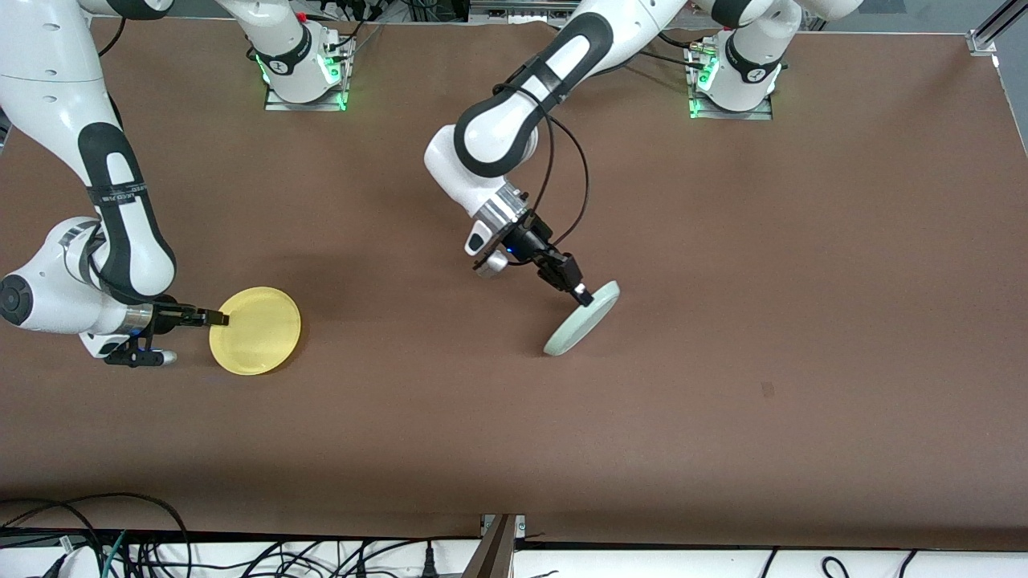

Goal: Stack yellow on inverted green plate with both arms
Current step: 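Flip the green plate upside down and set it mid-table with the left gripper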

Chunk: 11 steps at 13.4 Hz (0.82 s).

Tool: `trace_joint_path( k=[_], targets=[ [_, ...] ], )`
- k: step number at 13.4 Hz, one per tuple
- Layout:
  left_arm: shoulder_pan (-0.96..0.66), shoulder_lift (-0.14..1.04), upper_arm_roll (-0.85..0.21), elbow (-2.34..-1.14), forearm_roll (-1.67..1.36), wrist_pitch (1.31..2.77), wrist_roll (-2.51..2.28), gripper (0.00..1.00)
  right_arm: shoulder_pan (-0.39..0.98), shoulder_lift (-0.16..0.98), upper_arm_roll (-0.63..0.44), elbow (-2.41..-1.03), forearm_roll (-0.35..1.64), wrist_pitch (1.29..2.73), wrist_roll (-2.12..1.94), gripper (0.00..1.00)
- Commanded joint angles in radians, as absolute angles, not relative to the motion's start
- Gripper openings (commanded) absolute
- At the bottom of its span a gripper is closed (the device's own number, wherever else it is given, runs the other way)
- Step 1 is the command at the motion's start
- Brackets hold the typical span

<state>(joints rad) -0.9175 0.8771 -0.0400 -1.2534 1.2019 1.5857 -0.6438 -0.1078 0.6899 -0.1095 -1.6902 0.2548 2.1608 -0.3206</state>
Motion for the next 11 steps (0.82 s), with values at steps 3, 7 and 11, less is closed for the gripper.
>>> trace_joint_path(
  k=[3, 7, 11],
  targets=[
    [-0.965, 0.928, -0.025, -1.192, 1.227, 1.64, -0.725, 0.0, -0.121, 0.69, -0.098, -1.698, 0.282, 2.172, -0.348, 0.41],
    [-1.005, 0.96, -0.025, -1.198, 1.23, 1.638, -0.77, 0.0, -0.121, 0.692, -0.095, -1.697, 0.282, 2.163, -0.379, 0.05],
    [-1.071, 0.98, -0.025, -1.209, 1.232, 1.589, -0.86, 0.0, -0.121, 0.695, -0.095, -1.687, 0.282, 2.161, -0.387, 0.0]
  ],
)
